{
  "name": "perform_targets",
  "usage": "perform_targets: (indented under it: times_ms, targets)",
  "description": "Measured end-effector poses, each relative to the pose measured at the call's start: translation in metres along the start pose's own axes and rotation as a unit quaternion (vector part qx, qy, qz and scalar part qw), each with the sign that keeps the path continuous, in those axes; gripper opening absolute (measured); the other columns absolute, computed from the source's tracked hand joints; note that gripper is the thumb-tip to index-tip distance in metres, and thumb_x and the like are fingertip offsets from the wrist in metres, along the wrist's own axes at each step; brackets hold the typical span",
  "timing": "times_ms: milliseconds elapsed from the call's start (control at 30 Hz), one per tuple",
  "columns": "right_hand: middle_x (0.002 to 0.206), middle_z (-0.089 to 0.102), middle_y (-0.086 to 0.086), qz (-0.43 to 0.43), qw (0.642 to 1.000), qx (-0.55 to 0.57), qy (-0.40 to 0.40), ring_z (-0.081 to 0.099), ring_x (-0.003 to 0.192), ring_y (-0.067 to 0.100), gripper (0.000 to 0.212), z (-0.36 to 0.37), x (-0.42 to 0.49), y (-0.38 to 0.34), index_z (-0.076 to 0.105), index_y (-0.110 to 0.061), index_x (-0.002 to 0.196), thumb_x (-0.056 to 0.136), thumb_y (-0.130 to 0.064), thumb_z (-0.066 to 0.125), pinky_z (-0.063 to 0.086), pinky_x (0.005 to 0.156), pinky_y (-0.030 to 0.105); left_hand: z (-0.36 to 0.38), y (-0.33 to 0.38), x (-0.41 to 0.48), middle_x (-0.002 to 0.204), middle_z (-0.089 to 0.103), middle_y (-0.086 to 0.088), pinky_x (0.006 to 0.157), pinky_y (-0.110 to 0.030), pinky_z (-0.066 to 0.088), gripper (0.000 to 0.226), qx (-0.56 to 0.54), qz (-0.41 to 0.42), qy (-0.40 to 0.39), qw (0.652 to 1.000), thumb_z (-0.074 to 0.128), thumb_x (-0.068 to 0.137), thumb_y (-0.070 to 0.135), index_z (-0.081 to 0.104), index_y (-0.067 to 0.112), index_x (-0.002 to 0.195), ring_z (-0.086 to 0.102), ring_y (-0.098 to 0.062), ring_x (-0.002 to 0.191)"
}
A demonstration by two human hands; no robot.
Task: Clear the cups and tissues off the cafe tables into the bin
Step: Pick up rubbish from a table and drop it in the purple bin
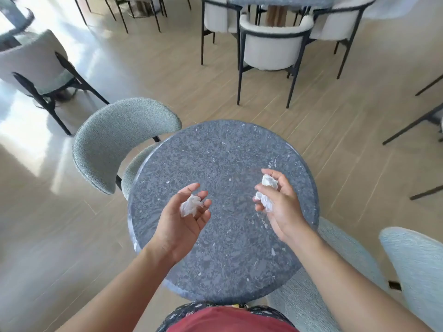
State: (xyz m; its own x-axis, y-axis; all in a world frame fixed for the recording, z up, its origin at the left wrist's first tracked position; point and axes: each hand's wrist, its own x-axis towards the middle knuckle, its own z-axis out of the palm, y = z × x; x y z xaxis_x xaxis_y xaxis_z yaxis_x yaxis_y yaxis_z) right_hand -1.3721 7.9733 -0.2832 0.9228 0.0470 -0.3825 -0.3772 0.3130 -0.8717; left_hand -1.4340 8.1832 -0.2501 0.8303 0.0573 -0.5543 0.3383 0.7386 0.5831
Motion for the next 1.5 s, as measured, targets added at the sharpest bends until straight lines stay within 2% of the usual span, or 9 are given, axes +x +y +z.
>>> perform_targets:
  times_ms: [133, 333, 433, 567, 700, 933, 1067, 1267, 1500]
  targets:
    - [0.102, 0.057, 0.008, -0.022, 0.996, 0.042, 0.069, 0.059, 0.060, 0.020, 0.032, -0.011, -0.044, -0.005, 0.067, -0.015, 0.120, 0.095, 0.005, 0.063, 0.044, 0.051, 0.028, 0.008, -0.002, -0.006, 0.096, 0.066, -0.006, 0.068, -0.025, 0.056, 0.018, 0.057, -0.025, -0.048, 0.997, 0.050, 0.102, 0.021, 0.065, 0.017, 0.110, 0.063, -0.020, 0.081]
    - [0.089, 0.062, 0.008, -0.053, 0.977, 0.102, 0.182, 0.057, 0.062, 0.022, 0.022, -0.029, -0.133, 0.007, 0.068, -0.010, 0.113, 0.096, 0.002, 0.061, 0.040, 0.048, 0.028, 0.010, -0.022, -0.019, 0.096, 0.064, -0.005, 0.072, -0.027, 0.053, 0.016, 0.134, -0.093, -0.142, 0.976, 0.054, 0.099, 0.021, 0.063, 0.016, 0.111, 0.061, -0.019, 0.080]
    - [0.082, 0.063, 0.006, -0.083, 0.956, 0.134, 0.247, 0.058, 0.061, 0.022, 0.019, -0.042, -0.178, 0.018, 0.069, -0.012, 0.109, 0.097, 0.000, 0.060, 0.039, 0.048, 0.029, 0.017, -0.047, -0.033, 0.095, 0.062, -0.004, 0.072, -0.026, 0.050, 0.019, 0.170, -0.138, -0.205, 0.954, 0.061, 0.092, 0.024, 0.061, 0.017, 0.110, 0.059, -0.018, 0.079]
    - [0.078, 0.062, 0.002, -0.127, 0.923, 0.162, 0.324, 0.059, 0.058, 0.017, 0.017, -0.064, -0.243, 0.028, 0.069, -0.016, 0.102, 0.100, -0.005, 0.058, 0.037, 0.051, 0.028, 0.032, -0.089, -0.065, 0.093, 0.059, -0.003, 0.070, -0.026, 0.050, 0.011, 0.208, -0.206, -0.265, 0.919, 0.055, 0.100, 0.021, 0.059, 0.016, 0.109, 0.057, -0.018, 0.078]
    - [0.076, 0.060, 0.002, -0.162, 0.881, 0.196, 0.400, 0.060, 0.058, 0.015, 0.014, -0.091, -0.306, 0.034, 0.066, -0.013, 0.109, 0.101, -0.007, 0.056, 0.036, 0.051, 0.028, 0.057, -0.133, -0.100, 0.090, 0.059, -0.003, 0.067, -0.025, 0.051, 0.006, 0.251, -0.253, -0.316, 0.879, 0.057, 0.099, 0.020, 0.061, 0.016, 0.102, 0.057, -0.017, 0.076]
    - [0.081, 0.057, 0.004, -0.212, 0.800, 0.263, 0.496, 0.056, 0.062, 0.019, 0.016, -0.152, -0.427, 0.066, 0.067, -0.017, 0.107, 0.103, -0.010, 0.054, 0.040, 0.055, 0.028, 0.103, -0.235, -0.185, 0.093, 0.064, -0.007, 0.067, -0.027, 0.053, 0.010, 0.312, -0.329, -0.359, 0.815, 0.059, 0.097, 0.018, 0.067, 0.013, 0.100, 0.062, -0.019, 0.074]
    - [0.076, 0.058, 0.001, -0.246, 0.751, 0.256, 0.557, 0.054, 0.061, 0.017, 0.015, -0.193, -0.505, 0.077, 0.065, -0.015, 0.107, 0.103, -0.008, 0.052, 0.036, 0.058, 0.032, 0.124, -0.307, -0.255, 0.091, 0.065, -0.007, 0.073, -0.028, 0.050, 0.009, 0.337, -0.369, -0.390, 0.773, 0.063, 0.092, 0.018, 0.070, 0.013, 0.096, 0.061, -0.020, 0.075]
    - [0.080, 0.059, 0.002, -0.280, 0.696, 0.253, 0.610, 0.057, 0.067, 0.020, 0.015, -0.281, -0.633, 0.091, 0.063, -0.013, 0.116, 0.104, -0.012, 0.054, 0.043, 0.056, 0.030, 0.148, -0.426, -0.370, 0.090, 0.064, -0.005, 0.075, -0.026, 0.051, 0.012, 0.352, -0.425, -0.428, 0.715, 0.064, 0.091, 0.020, 0.066, 0.015, 0.102, 0.061, -0.018, 0.077]
    - [0.082, 0.060, 0.003, -0.292, 0.661, 0.287, 0.629, 0.058, 0.068, 0.019, 0.017, -0.363, -0.739, 0.104, 0.063, -0.013, 0.119, 0.104, -0.017, 0.057, 0.042, 0.059, 0.031, 0.173, -0.533, -0.460, 0.091, 0.065, -0.006, 0.070, -0.026, 0.054, 0.014, 0.370, -0.431, -0.438, 0.697, 0.055, 0.100, 0.018, 0.066, 0.012, 0.108, 0.063, -0.019, 0.077]
